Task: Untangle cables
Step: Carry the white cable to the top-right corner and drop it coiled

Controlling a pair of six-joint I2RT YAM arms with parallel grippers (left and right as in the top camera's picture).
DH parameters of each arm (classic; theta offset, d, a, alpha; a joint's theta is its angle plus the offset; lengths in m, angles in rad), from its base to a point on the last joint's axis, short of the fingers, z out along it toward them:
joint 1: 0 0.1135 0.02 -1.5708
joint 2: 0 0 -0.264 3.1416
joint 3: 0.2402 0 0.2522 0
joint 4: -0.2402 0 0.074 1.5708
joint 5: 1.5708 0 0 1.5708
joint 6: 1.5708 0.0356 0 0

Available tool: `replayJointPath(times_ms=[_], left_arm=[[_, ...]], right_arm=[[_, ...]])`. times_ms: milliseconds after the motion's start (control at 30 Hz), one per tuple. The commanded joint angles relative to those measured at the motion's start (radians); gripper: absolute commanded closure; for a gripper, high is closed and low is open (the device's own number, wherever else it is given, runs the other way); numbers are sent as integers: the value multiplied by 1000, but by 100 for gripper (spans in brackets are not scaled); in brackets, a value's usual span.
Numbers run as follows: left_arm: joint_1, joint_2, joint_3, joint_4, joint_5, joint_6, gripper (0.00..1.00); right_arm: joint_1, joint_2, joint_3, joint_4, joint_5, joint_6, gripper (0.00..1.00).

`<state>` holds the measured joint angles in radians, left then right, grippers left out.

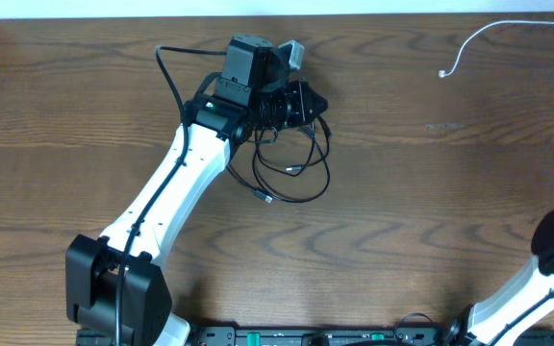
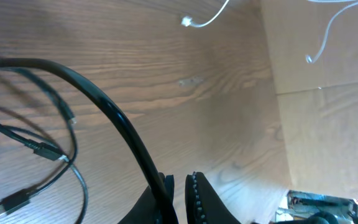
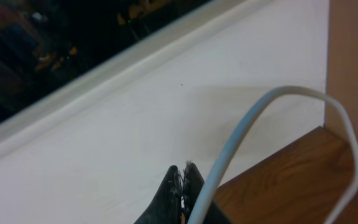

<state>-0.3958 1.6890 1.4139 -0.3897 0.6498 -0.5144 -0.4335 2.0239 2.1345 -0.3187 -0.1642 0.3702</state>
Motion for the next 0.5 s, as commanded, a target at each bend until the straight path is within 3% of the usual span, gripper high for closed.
replayJointPath(times_ms=[0, 367, 433, 467], left_arm=[[0, 6, 8, -19, -42, 24, 87], [-10, 11, 8, -18, -101, 23, 87], [-16, 11, 8, -17, -119, 23, 86], [-20, 11, 8, -17, -125, 23, 86]], right_arm=[[7, 88, 56, 29, 44, -49, 99], [79, 297, 55, -54, 89, -192, 97], [92, 303, 55, -108, 93, -192, 84], [98, 303, 55, -137, 95, -192, 57]])
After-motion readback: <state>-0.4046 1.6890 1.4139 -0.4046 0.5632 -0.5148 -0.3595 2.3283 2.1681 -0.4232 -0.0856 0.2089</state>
